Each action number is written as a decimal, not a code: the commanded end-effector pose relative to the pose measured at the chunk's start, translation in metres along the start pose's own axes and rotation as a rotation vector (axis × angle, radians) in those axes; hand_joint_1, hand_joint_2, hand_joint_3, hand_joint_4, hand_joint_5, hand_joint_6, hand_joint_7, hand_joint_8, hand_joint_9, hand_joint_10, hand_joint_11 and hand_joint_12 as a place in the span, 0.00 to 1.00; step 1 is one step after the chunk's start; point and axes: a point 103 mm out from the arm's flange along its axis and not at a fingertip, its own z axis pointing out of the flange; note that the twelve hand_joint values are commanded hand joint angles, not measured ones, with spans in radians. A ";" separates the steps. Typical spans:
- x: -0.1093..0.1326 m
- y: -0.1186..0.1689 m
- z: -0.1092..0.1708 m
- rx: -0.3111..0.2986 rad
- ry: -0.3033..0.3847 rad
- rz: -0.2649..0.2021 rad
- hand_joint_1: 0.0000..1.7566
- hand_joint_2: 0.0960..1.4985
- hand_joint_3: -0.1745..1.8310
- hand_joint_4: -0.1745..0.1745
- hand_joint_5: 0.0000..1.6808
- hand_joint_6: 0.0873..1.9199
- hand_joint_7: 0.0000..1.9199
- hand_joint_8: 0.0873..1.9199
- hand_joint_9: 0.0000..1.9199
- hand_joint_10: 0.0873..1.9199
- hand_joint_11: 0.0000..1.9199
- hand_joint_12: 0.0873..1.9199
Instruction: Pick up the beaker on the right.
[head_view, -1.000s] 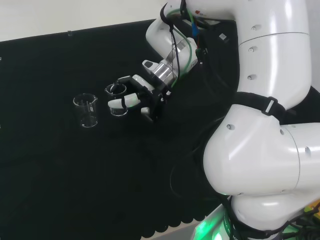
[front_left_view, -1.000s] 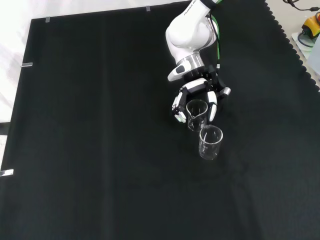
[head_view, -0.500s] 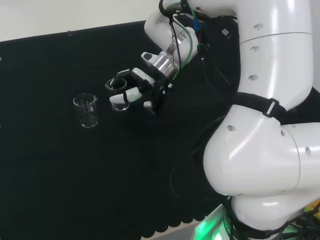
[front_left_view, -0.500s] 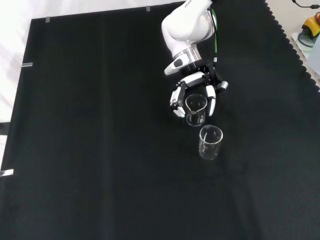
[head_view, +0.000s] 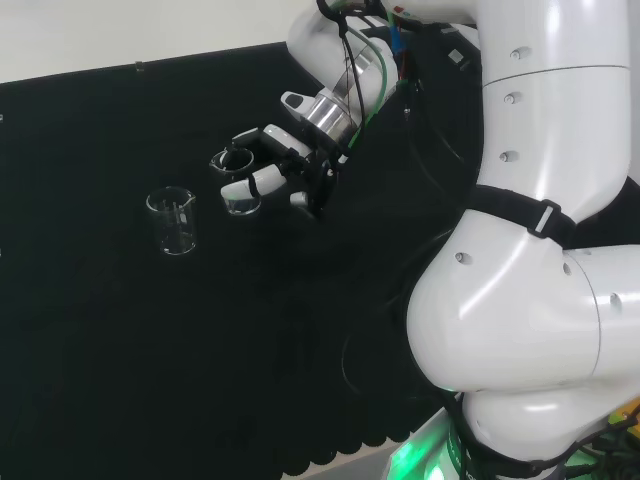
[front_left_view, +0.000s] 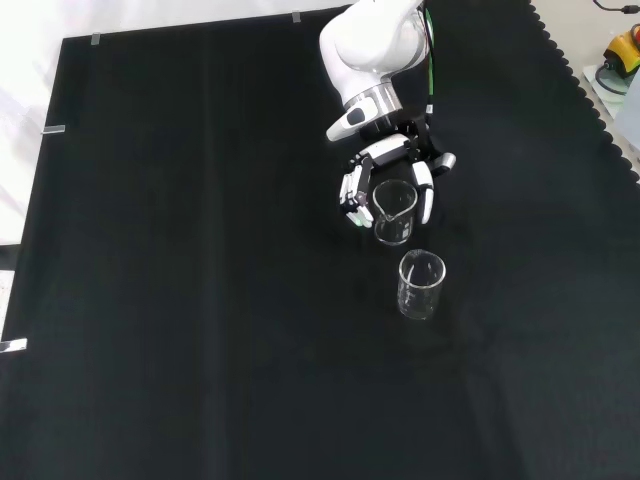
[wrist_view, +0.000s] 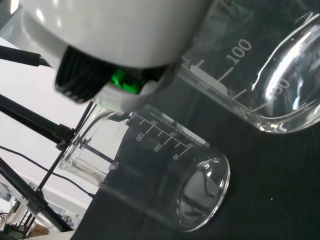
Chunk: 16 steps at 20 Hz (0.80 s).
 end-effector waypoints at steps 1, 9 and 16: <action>0.003 -0.001 0.000 0.017 -0.004 -0.004 0.82 0.28 0.54 0.00 0.72 0.42 0.78 0.14 0.64 0.47 0.44 0.47; 0.009 -0.003 0.000 0.049 -0.018 -0.014 0.82 0.28 0.55 0.00 0.73 0.42 0.79 0.14 0.64 0.47 0.44 0.47; 0.016 -0.001 -0.003 0.079 -0.047 -0.024 0.82 0.28 0.55 0.00 0.73 0.42 0.79 0.14 0.64 0.46 0.44 0.47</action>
